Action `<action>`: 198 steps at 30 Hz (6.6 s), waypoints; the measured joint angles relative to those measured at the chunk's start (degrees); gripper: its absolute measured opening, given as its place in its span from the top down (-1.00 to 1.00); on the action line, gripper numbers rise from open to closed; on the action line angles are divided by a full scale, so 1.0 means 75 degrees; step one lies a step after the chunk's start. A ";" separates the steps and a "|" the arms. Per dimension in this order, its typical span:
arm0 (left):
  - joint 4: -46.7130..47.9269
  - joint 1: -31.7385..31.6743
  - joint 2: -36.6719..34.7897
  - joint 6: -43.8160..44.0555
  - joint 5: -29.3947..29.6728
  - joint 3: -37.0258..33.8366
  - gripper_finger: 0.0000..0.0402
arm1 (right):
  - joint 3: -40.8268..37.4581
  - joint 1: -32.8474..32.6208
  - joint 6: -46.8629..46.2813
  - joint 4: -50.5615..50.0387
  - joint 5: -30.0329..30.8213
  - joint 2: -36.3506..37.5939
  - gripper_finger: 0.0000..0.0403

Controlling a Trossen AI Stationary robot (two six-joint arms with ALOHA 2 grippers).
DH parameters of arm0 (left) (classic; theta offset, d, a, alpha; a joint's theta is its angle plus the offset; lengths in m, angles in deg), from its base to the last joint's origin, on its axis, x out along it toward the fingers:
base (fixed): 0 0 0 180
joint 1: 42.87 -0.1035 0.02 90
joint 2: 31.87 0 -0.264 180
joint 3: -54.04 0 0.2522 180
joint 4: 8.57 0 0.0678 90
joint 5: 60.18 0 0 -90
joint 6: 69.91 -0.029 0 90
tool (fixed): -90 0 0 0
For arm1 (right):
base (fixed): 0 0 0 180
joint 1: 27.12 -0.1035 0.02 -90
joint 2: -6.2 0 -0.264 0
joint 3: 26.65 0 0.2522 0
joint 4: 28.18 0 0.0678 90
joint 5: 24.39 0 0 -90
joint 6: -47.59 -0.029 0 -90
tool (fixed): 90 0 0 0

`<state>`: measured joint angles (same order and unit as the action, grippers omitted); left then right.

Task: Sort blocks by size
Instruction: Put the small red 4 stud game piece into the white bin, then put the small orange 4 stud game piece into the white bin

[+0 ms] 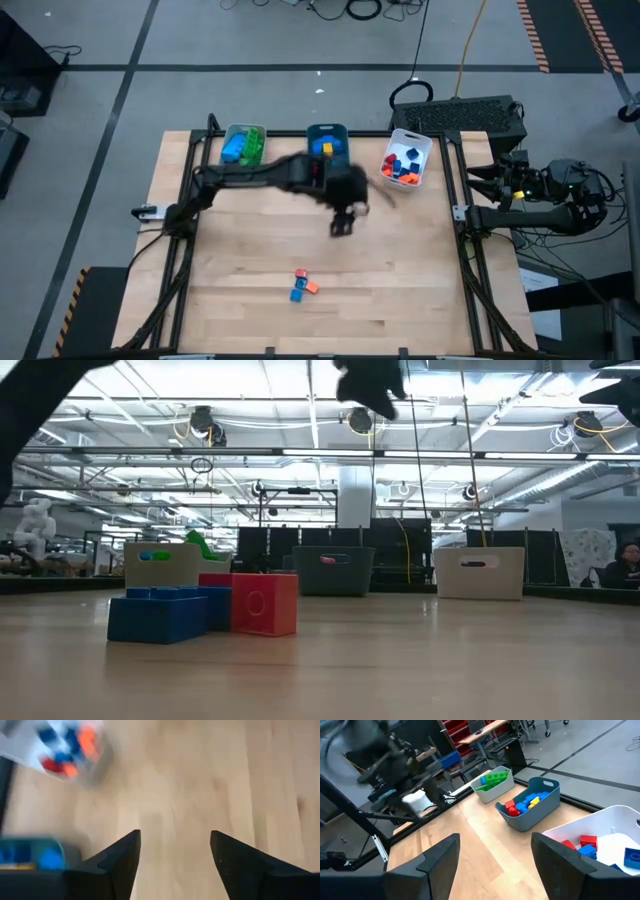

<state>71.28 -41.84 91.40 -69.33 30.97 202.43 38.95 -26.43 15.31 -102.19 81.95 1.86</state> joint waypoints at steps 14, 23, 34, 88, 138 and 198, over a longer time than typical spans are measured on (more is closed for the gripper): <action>0.0937 0.2185 -0.0117 0.1368 0.0677 -0.2364 -0.03 | 0.0000 0.0001 0.0194 0.0000 -0.0020 0.0000 -0.18; 0.0270 0.3072 -0.0165 0.2289 0.0804 -0.4108 -0.03 | 0.0000 -0.0002 0.0218 0.0000 -0.0015 0.0000 -0.18; -0.1645 0.3034 -0.0976 0.2447 0.0950 -0.6305 -0.03 | 0.0000 -0.0001 0.0000 0.0000 0.0010 0.0000 -0.18; -0.3829 0.1250 -0.1073 0.1677 -0.0224 -0.6744 0.51 | 0.0000 -0.0002 -0.0120 0.0055 0.0041 -0.0001 -0.18; -0.6794 -0.1508 0.1455 0.1111 -0.0038 -0.1736 -0.06 | 0.0000 -0.0001 -0.0127 0.0050 -0.0023 -0.0003 -0.18; -0.3195 0.2832 0.0035 -0.0924 -0.0580 -0.5411 -0.07 | 0.0002 -0.0001 -0.0139 0.0052 -0.0017 -0.0003 -0.18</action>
<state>47.31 -20.60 91.65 -76.26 26.62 161.84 38.97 -26.44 14.26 -101.80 81.81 1.84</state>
